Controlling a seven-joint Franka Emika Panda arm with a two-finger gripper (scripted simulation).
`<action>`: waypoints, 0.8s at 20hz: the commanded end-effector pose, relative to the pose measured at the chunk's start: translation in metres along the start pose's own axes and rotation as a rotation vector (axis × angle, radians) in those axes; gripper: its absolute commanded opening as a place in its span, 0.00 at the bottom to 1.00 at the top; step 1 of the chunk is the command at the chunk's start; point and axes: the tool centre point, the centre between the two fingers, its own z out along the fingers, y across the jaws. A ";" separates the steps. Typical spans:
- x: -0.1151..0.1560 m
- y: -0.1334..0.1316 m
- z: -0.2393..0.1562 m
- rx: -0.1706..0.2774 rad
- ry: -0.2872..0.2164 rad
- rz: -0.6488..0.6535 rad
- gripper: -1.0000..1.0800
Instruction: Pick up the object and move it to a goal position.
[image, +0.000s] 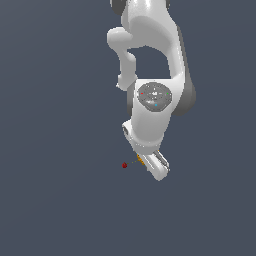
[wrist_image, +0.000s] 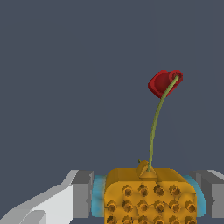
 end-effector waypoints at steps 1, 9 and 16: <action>0.003 -0.005 -0.027 0.000 0.000 0.000 0.00; 0.012 -0.021 -0.103 0.000 0.001 0.000 0.00; 0.017 -0.030 -0.143 0.000 0.000 -0.001 0.00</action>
